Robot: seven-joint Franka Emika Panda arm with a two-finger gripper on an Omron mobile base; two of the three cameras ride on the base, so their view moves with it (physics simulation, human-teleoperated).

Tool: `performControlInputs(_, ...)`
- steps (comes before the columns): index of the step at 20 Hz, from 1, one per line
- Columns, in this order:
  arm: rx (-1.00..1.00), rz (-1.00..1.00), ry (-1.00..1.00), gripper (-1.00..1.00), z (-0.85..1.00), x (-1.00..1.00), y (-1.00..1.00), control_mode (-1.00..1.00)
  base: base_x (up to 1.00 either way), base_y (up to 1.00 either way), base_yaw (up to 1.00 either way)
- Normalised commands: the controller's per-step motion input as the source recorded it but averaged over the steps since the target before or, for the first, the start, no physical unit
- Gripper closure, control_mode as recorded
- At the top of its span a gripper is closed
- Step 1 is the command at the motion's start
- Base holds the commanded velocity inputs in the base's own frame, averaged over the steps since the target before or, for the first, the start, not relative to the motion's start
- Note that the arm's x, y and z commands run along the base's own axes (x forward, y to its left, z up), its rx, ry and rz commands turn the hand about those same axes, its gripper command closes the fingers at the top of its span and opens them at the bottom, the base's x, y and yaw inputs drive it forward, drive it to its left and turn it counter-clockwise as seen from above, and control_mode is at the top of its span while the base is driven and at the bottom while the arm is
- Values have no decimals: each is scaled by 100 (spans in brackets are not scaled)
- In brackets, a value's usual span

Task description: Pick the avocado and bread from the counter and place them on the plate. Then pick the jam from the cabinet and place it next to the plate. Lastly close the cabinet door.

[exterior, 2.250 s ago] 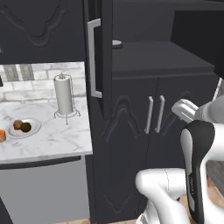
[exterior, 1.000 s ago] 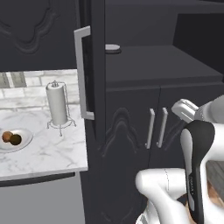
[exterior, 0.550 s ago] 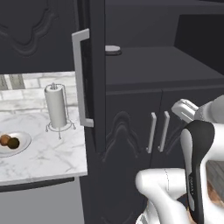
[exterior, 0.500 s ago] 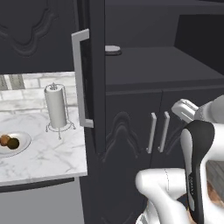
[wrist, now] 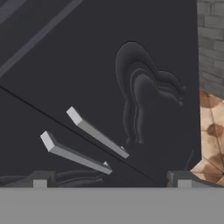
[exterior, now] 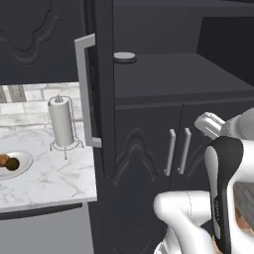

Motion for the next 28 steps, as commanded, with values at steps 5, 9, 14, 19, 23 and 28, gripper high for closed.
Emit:
performControlInputs(5,0,0,0,-100,0,0,0,100,27,-24,1)
performControlInputs(9,0,0,0,-100,0,0,0,100,29,-23,1)
performControlInputs(14,0,0,0,-100,0,0,0,100,27,-25,2)
performControlInputs(19,0,0,0,-100,0,0,0,100,26,-27,2)
performControlInputs(23,0,0,0,-100,0,0,0,100,28,-28,3)
performControlInputs(28,0,0,0,-100,0,0,0,100,26,-27,5)
